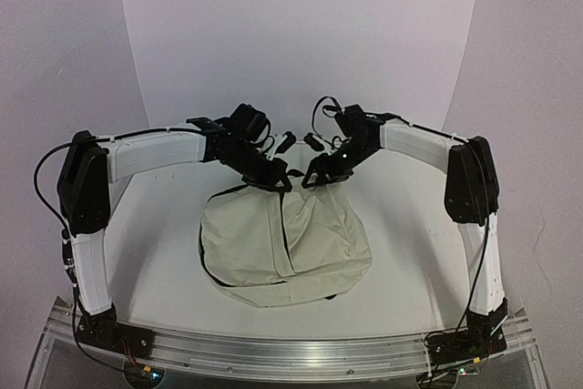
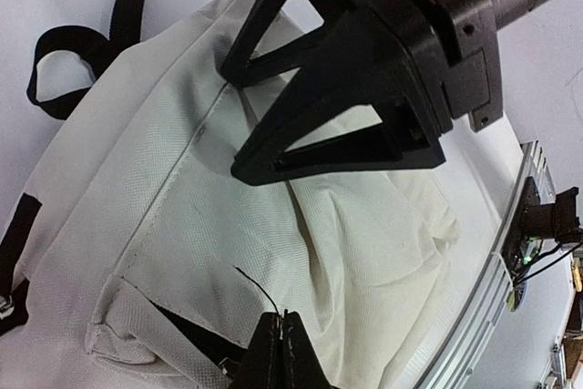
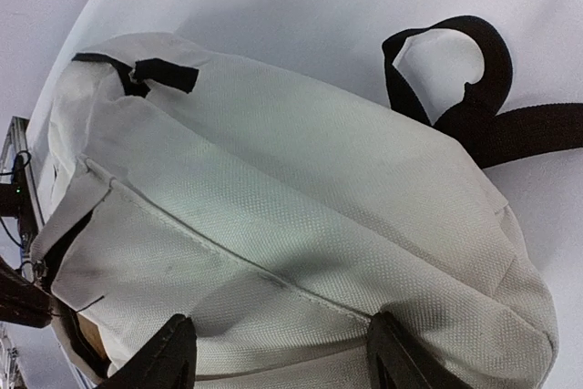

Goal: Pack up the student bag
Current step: Zip the student bag at the center of the board.

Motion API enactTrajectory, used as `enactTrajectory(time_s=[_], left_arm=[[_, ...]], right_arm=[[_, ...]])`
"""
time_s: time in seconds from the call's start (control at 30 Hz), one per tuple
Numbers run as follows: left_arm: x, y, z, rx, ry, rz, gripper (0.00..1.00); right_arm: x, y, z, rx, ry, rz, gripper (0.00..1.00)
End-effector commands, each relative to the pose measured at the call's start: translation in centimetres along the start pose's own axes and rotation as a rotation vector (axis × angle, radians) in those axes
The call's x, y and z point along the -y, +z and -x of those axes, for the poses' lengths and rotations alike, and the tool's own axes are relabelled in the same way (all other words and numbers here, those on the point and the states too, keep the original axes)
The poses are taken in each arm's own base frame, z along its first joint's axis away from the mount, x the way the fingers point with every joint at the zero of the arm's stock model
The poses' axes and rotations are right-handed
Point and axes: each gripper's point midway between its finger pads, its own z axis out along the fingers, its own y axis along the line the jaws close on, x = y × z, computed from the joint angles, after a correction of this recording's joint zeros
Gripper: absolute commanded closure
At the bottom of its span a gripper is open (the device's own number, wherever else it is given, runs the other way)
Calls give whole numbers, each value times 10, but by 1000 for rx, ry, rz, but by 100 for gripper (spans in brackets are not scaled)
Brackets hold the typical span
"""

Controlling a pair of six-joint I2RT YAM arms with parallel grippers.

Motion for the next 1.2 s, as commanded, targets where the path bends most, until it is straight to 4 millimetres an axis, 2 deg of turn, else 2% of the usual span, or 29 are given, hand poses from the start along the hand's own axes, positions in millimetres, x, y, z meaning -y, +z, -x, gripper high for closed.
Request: enactTrajectory(time_s=[0.0,0.07,0.13,0.2,0.3,0.43,0.57,0.7,0.8,0.87,0.93,0.97,1.03,1.1,1.13,1.17], left_arm=[[35,-29,22,84,97,-72,100],[35,-25,21,73,103,-85,100],[36,-23,18,62,105,-94,100],[35,-23,16,60,104,-92,100],[32,-25,11,57,99,-79,100],[24,-24,3,44,80,-40,100],[13,-21,3,48,74,6,100],[8,-16,9,58,83,12,100],[7,-14,15,63,101,9,100],[7,-10,17,51,117,5,100],[12,-9,20,39,133,-21,100],[15,-9,20,35,138,-36,100],[23,-12,18,39,146,-75,100],[32,-18,19,65,159,-104,100],[39,-24,21,90,171,-119,100],[43,-26,18,92,177,-133,100]], right_arm=[[-15,-34,37,98,-45,52,28],[-23,-41,53,137,-91,75,20],[-24,-40,64,158,-119,82,16],[-17,-30,68,159,-126,68,15],[5,-8,63,129,-106,17,16],[30,17,34,40,-102,-37,20],[35,22,-10,-79,-76,-31,31],[31,6,-58,-180,-30,-1,44],[23,-13,-83,-213,3,17,47],[8,-29,-96,-221,11,51,48],[-16,-44,-103,-213,10,128,47],[-27,-51,-102,-199,11,161,46],[-35,-59,-91,-166,11,182,42],[-29,-56,-73,-143,18,168,36],[-28,-55,-58,-118,14,163,33],[-23,-49,-52,-115,25,167,31]])
